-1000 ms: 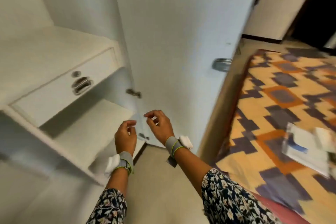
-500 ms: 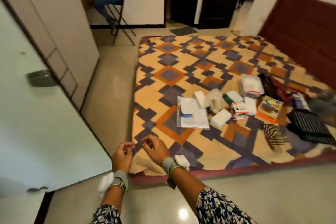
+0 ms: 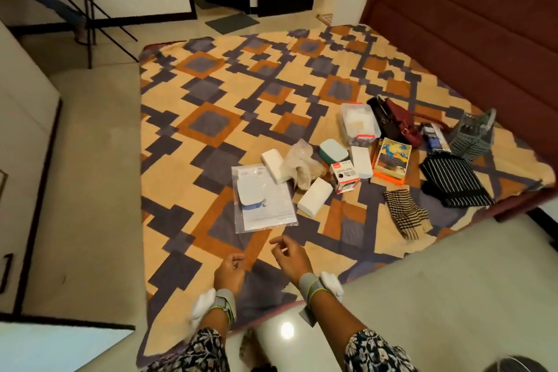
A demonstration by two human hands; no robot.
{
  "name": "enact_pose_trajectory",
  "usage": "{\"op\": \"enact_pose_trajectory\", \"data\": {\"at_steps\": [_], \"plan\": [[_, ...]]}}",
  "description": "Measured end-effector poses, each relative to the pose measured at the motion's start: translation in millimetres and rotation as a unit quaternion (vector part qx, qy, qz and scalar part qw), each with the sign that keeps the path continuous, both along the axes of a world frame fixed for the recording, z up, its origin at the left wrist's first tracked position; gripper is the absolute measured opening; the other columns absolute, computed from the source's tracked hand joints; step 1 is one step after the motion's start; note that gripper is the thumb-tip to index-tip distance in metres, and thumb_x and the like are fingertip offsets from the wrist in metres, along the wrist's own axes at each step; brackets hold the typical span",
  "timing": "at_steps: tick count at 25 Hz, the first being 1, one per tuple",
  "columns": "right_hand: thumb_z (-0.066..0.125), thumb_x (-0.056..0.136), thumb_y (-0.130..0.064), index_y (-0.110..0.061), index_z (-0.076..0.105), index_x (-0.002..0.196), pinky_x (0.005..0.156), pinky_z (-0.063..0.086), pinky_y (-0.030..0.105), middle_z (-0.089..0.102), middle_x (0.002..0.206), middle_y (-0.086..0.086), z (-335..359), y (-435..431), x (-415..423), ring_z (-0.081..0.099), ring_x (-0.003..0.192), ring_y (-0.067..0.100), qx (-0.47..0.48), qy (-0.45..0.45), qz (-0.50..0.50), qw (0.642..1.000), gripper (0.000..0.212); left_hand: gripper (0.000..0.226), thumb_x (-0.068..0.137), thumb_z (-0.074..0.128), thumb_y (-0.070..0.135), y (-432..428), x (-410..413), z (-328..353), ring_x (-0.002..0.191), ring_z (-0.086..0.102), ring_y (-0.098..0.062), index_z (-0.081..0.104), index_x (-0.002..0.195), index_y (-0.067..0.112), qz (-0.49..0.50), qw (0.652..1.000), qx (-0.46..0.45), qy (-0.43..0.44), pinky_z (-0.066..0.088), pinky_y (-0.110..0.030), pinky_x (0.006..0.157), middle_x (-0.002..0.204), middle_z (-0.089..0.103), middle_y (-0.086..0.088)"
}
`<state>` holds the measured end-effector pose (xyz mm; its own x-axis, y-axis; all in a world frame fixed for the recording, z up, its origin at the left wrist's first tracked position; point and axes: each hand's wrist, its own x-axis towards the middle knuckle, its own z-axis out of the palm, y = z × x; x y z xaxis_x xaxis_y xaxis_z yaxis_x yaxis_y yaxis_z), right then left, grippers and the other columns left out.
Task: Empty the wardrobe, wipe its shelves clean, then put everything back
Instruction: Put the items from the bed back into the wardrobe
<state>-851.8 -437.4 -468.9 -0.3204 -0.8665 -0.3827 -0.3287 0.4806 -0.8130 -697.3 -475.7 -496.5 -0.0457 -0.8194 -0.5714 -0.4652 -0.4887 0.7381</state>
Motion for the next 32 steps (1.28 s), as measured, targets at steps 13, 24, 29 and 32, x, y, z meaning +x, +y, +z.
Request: {"op": "enact_pose_trajectory", "data": {"at_steps": [13, 24, 29, 32], "plan": [[0.05, 0.095, -0.012, -0.016, 0.058, 0.101, 0.082, 0.04, 0.024, 0.059, 0.102, 0.001, -36.8, -110.6, -129.7, 0.054, 0.098, 0.019, 0.058, -0.039, -0.14, 0.988, 0.011, 0.027, 0.08, 0.054, 0.033, -144.4, -98.9, -31.3, 0.095, 0.053, -0.023, 0.054, 0.094, 0.01, 0.014, 0.991, 0.13, -0.004, 0.042, -0.03, 0.086, 0.099, 0.057, -0.008], [0.057, 0.088, -0.01, -0.002, 0.06, 0.106, 0.089, 0.042, 0.031, 0.057, 0.112, 0.02, -144.0, -268.1, -252.9, 0.055, 0.105, 0.033, 0.087, 0.032, -0.13, 0.987, 0.021, 0.053, 0.096, 0.048, 0.017, -260.2, -161.9, -127.6, 0.128, 0.041, -0.043, 0.032, 0.144, 0.004, 0.206, 0.962, 0.095, -0.154, 0.035, -0.047, 0.106, 0.143, 0.042, -0.024], [0.058, 0.086, -0.012, -0.006, 0.058, 0.114, 0.095, 0.041, 0.045, 0.048, 0.121, 0.018, -174.2, -301.3, -316.2, 0.048, 0.113, 0.037, 0.057, 0.154, -0.096, 0.982, 0.029, 0.061, 0.094, 0.053, 0.025, -267.7, -158.3, -182.2, 0.13, 0.039, -0.044, 0.029, 0.145, 0.003, 0.242, 0.932, 0.117, -0.243, 0.032, -0.051, 0.107, 0.143, 0.039, -0.026], [0.059, 0.084, -0.015, -0.009, 0.056, 0.117, 0.094, 0.039, 0.043, 0.045, 0.128, 0.016, -181.5, -317.1, -361.8, 0.044, 0.118, 0.036, 0.07, 0.249, -0.108, 0.96, 0.034, 0.059, 0.092, 0.055, 0.022, -267.1, -176.6, -203.7, 0.124, 0.044, -0.047, 0.033, 0.142, -0.001, 0.249, 0.929, 0.099, -0.257, 0.037, -0.054, 0.103, 0.138, 0.044, -0.029]]}}
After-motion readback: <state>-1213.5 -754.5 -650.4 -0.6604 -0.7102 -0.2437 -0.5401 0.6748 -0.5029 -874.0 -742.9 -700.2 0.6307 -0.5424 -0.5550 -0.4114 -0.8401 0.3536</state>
